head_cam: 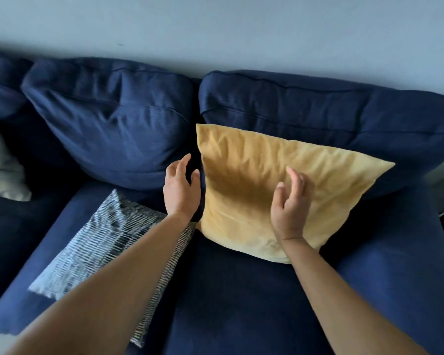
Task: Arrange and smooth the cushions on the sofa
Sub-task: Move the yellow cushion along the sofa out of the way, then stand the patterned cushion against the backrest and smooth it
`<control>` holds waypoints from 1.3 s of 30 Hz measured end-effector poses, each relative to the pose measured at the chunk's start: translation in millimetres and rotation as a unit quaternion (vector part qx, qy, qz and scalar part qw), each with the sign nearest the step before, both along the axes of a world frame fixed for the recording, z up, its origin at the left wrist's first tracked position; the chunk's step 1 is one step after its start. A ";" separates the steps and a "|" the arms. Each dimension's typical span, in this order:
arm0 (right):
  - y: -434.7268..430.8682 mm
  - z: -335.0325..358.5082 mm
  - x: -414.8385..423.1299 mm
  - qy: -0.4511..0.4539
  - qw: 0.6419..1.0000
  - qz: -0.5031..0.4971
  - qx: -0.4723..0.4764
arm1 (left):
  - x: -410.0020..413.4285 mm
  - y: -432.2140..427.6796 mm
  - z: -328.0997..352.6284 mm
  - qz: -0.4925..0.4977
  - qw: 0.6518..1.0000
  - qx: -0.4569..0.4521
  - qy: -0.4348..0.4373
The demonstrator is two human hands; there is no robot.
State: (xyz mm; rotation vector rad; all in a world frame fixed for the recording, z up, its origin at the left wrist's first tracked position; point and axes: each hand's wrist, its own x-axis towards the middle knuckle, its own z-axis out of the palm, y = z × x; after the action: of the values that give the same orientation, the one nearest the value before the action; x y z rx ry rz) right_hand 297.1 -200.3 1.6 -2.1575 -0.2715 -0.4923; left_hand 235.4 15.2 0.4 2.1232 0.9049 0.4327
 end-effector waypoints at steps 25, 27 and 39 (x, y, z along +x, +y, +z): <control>271.8 -150.5 -200.3 0.620 0.771 -0.046 -0.137 | -210.9 316.7 -135.4 -0.132 0.886 -0.103 0.432; 272.4 -167.8 -198.9 0.640 0.755 -0.082 -0.115 | -211.8 322.3 -154.6 -0.125 0.888 -0.134 0.421; 320.8 -164.2 -199.7 0.466 0.880 -0.093 0.000 | -213.0 328.8 -151.5 -0.053 0.951 -0.243 0.186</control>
State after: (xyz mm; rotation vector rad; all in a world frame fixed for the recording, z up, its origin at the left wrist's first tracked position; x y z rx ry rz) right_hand 97.5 120.5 -162.7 -2.1724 0.4758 0.4755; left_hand 22.3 344.0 -151.1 1.8018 0.9781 -0.2416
